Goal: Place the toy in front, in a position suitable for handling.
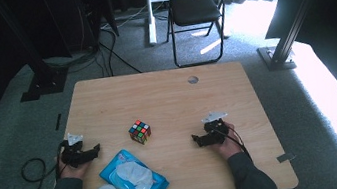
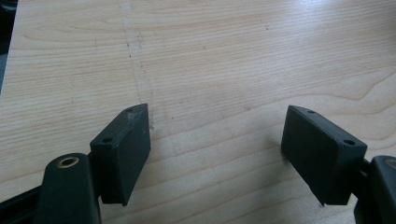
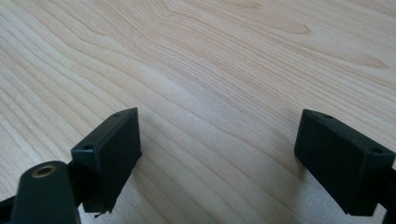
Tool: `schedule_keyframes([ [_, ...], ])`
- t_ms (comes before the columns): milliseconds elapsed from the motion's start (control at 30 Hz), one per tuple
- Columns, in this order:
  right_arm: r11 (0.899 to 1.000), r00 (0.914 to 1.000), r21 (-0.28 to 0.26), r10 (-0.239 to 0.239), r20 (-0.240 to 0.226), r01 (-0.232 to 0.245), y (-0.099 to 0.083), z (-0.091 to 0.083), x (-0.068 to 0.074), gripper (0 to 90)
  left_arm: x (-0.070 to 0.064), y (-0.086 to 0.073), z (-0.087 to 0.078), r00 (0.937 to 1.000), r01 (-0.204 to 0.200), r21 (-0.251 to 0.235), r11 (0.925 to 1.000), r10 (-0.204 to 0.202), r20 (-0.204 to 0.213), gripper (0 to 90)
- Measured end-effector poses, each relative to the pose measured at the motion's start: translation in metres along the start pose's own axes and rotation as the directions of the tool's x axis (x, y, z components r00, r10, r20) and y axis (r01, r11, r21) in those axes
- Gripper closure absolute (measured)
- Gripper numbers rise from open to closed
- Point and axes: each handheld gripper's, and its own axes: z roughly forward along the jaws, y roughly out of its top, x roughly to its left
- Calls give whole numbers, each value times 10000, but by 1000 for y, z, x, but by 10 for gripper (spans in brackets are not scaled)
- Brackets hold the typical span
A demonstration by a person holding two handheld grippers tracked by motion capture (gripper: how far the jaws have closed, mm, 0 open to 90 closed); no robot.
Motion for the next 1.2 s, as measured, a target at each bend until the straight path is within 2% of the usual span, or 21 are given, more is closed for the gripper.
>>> schedule_keyframes([
  [267,10000,10000,8,9,14,-9,0,0,0,149,0,1,2,10000,-13,0,10000,13,14,243],
  [467,9997,9999,233,97,100,-99,2,0,1,141,0,2,2,10000,-27,-6,10000,27,24,243],
  [533,9993,10000,381,6,25,-7,3,0,2,104,0,2,2,10000,-33,-4,10000,33,26,243],
  [800,9974,10000,716,-47,-45,51,7,0,3,113,0,2,2,10000,-37,-5,10000,37,25,243],
  [967,9966,9999,826,-51,-164,65,10,-2,7,210,-1,2,2,10000,-25,-6,10000,25,13,244],
  [1133,9970,9994,737,-227,-247,245,13,-4,10,262,-1,2,2,10000,-25,-5,10000,25,14,244],
  [1167,9973,9995,690,-254,-210,268,13,-5,11,285,-1,2,2,10000,-26,-3,10000,26,15,244],
  [1200,9965,9986,791,-241,-469,278,14,-5,12,365,-1,2,2,10000,-24,-4,10000,24,15,243],
])
